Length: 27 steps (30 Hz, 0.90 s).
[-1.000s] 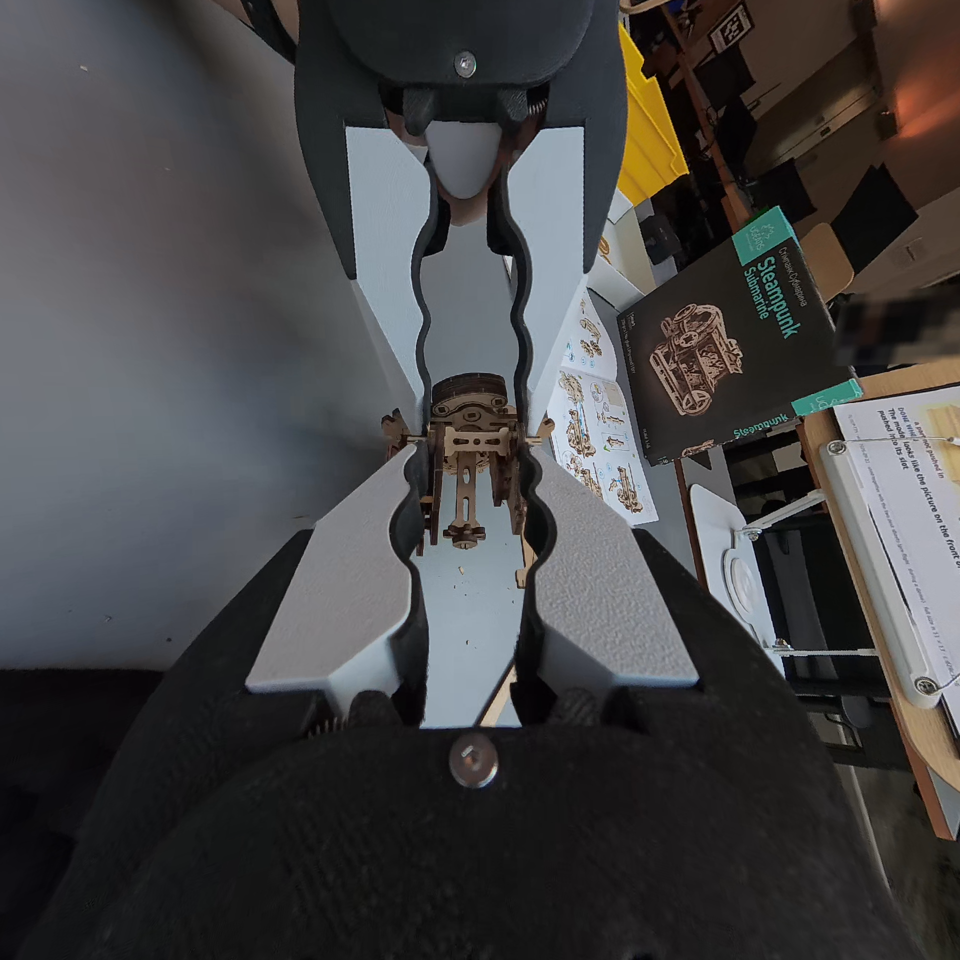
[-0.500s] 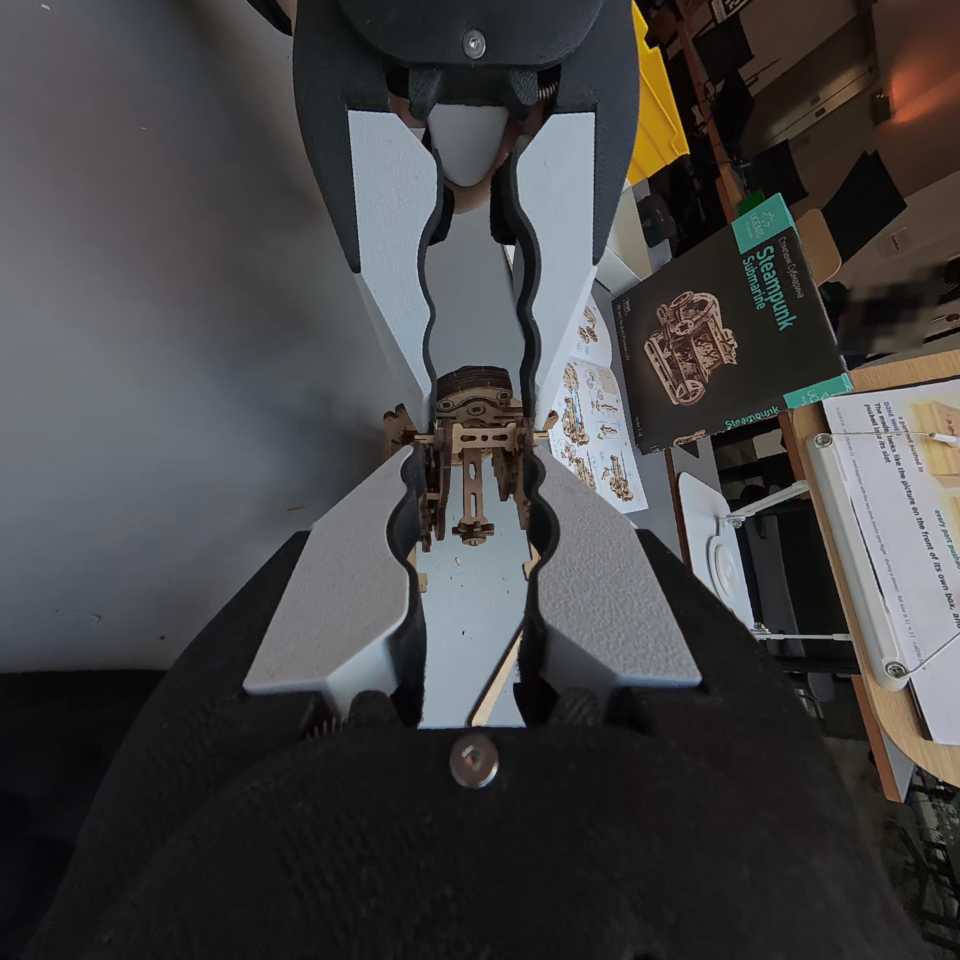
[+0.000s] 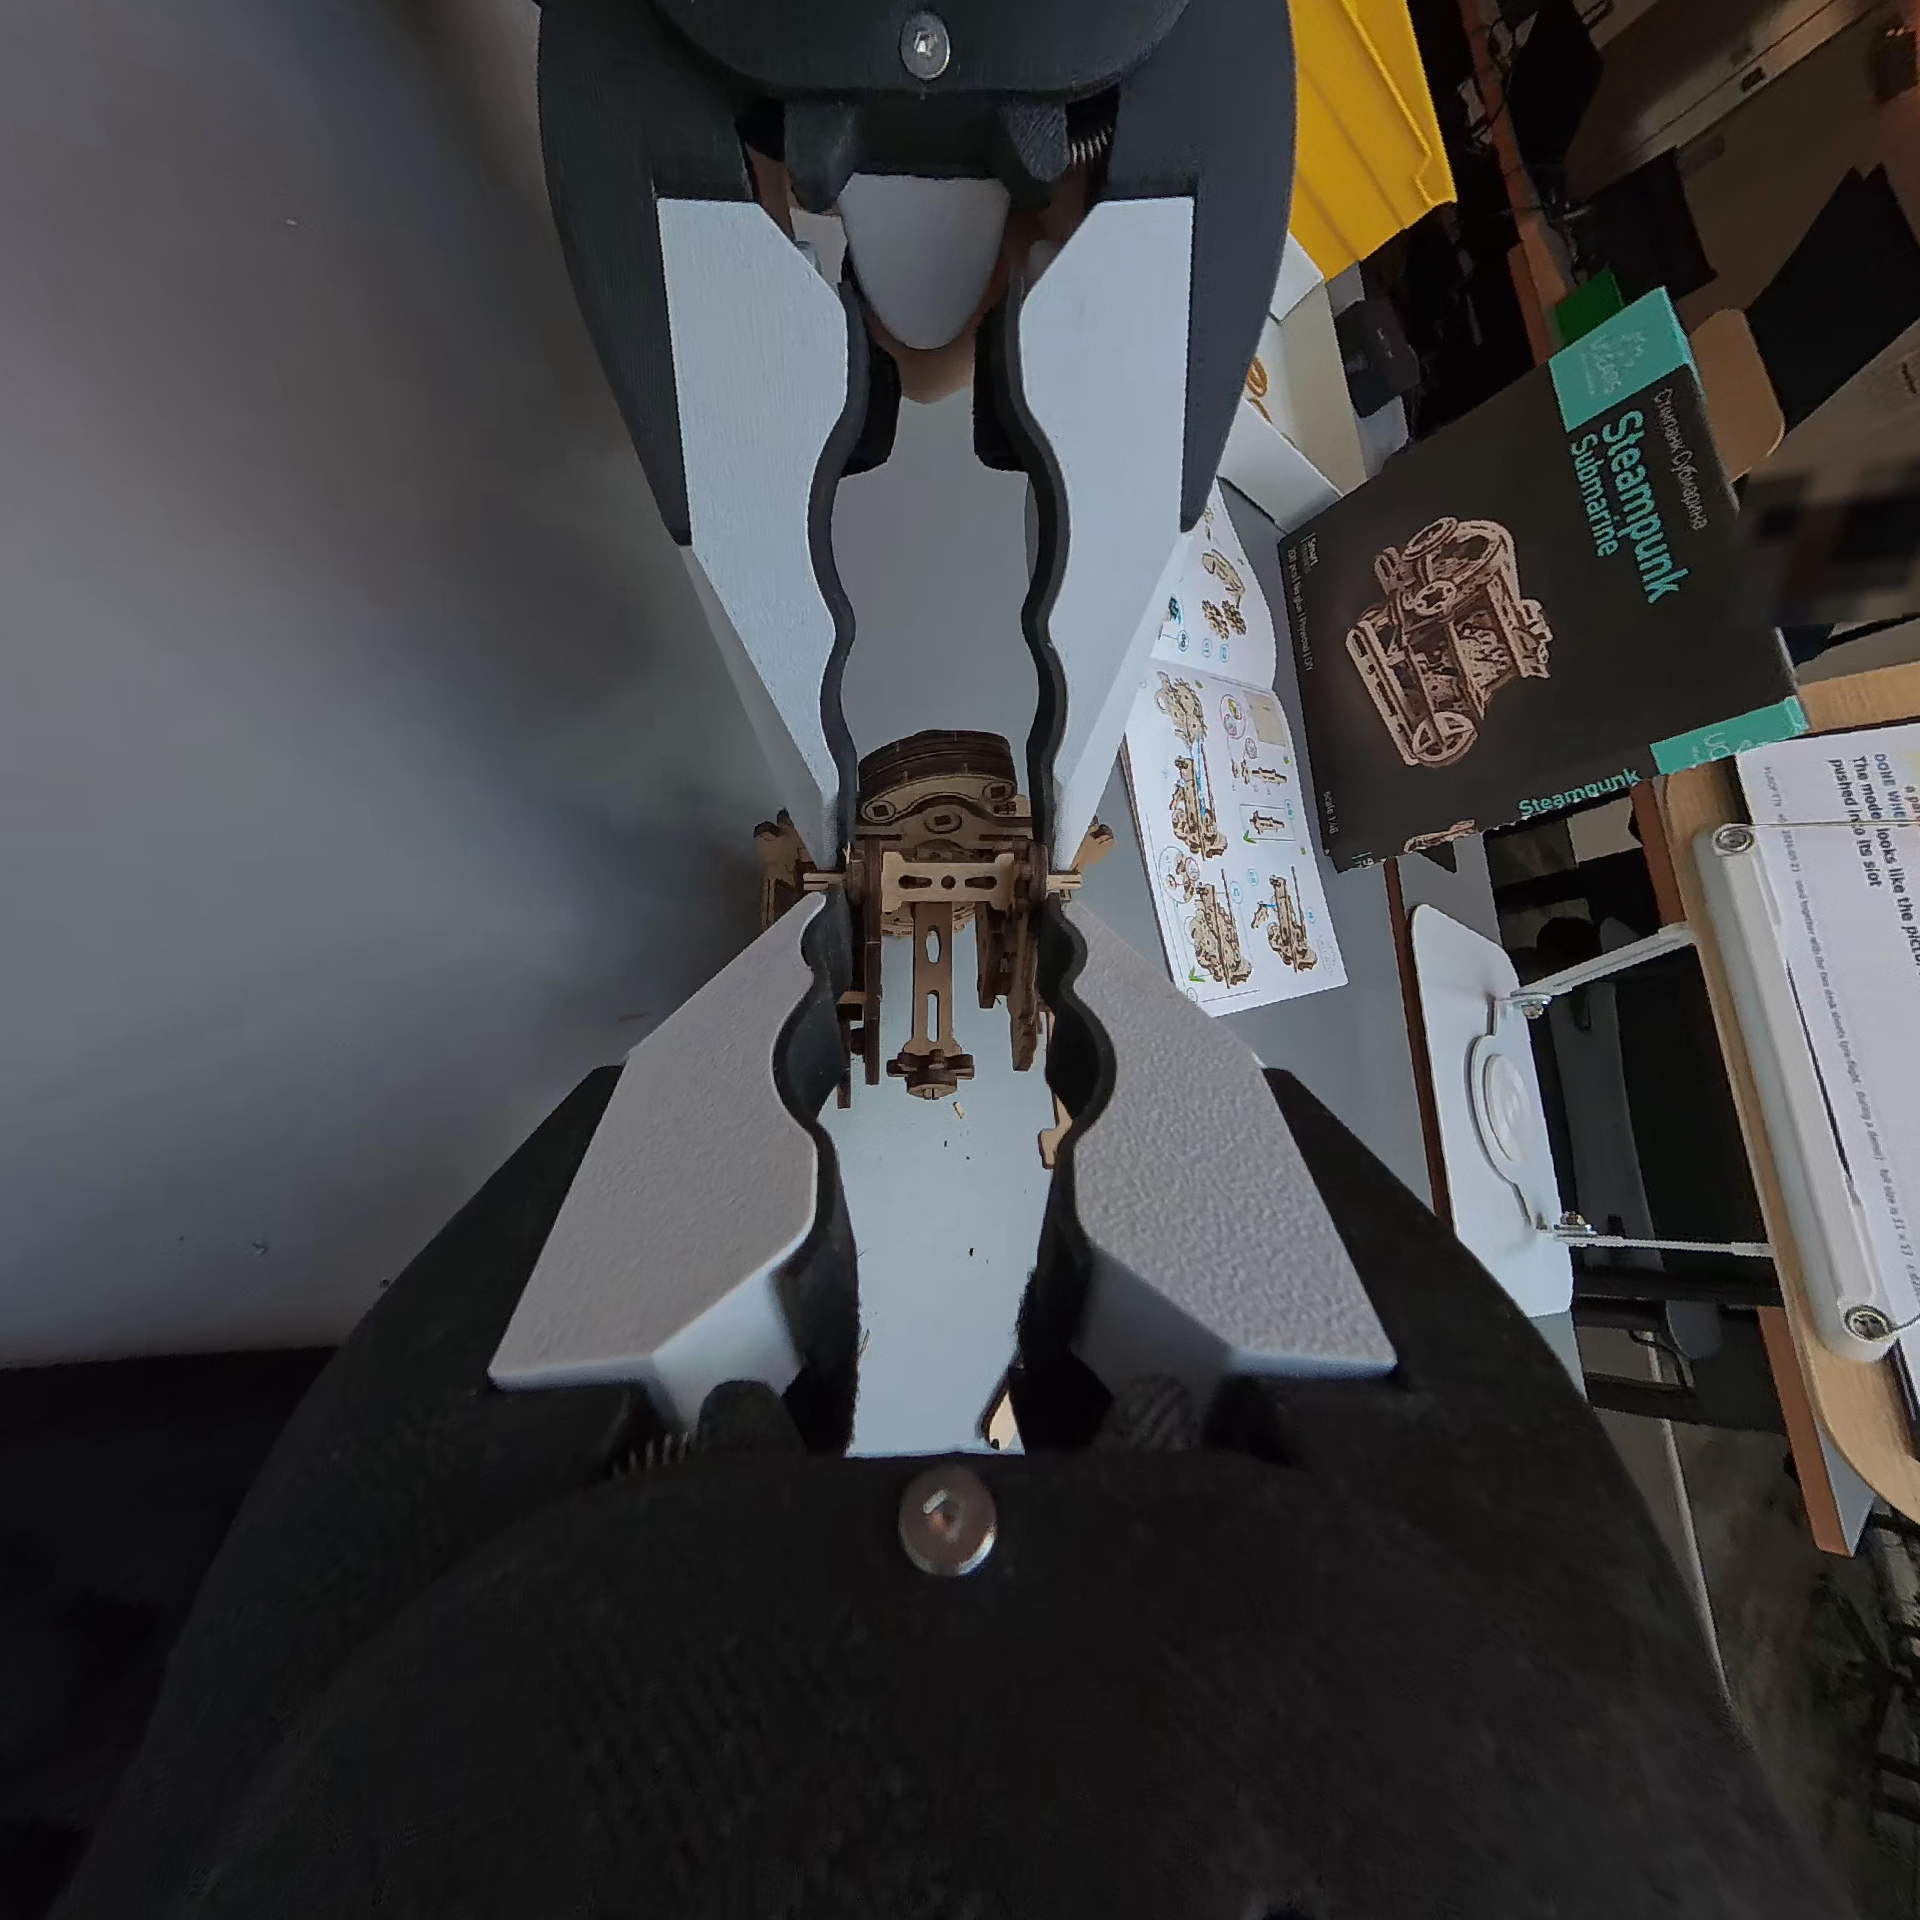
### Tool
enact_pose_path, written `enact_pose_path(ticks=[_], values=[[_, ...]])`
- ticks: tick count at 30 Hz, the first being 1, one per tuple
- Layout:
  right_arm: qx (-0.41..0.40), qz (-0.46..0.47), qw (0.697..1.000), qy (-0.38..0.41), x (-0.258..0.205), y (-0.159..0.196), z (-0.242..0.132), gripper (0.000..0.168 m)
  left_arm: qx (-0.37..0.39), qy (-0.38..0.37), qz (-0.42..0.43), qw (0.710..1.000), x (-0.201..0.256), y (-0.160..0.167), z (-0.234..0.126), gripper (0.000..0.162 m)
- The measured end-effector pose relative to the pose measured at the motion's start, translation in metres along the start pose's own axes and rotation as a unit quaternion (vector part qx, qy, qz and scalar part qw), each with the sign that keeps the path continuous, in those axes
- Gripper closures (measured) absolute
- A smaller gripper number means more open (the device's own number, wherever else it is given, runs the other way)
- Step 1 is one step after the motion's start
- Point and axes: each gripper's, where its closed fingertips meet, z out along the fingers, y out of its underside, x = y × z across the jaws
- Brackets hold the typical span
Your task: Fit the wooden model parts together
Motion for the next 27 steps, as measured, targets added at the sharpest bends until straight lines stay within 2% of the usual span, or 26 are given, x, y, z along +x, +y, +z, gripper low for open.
enact_pose_path(ticks=[27], values=[[0.002,-0.02,1.0,0.001,-0.0007,0.0013,0.0008,0.135,-0.005,-0.011,0.018,1.0,-0.0015,0.0016,0.001,0.128]])
